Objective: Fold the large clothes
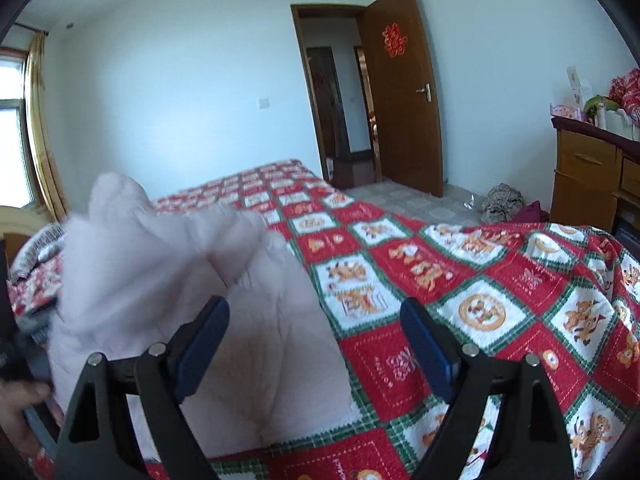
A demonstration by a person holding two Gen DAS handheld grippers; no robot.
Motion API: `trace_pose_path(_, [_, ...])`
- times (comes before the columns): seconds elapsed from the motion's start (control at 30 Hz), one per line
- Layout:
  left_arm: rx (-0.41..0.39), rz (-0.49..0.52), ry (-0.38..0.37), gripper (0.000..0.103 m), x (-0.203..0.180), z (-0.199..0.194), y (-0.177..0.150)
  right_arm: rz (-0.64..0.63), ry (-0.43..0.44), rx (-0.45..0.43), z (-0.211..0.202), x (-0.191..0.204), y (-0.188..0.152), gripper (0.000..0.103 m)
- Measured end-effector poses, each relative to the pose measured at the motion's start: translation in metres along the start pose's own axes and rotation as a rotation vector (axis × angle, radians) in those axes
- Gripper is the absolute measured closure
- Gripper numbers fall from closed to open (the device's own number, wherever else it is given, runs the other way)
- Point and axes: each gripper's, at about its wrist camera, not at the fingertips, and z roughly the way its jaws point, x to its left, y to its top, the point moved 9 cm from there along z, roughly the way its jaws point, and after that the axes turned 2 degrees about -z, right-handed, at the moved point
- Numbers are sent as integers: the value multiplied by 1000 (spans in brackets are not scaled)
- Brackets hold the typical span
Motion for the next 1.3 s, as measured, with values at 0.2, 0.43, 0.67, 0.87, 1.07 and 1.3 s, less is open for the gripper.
trace_pose_path(0.2, [6,187,-62,1,-63,6,1,-36,102,-50,-4,24,43,14])
trace_pose_path(0.43, [13,275,-64,1,-80,8,-9,-114,104,219,58,33,-3,50])
trace_pose_path(0.67, [-11,258,-24,1,-67,-1,6,-143,38,359,79,14,-47,66])
trace_pose_path(0.87, [-23,259,71,1,-44,7,36,-174,0,414,79,5,-59,68])
trace_pose_path(1.07, [20,253,69,1,-27,43,39,-172,-17,473,81,-12,-73,69])
trace_pose_path(1.3, [70,240,-2,1,-52,80,35,-130,-52,408,61,-17,-39,69])
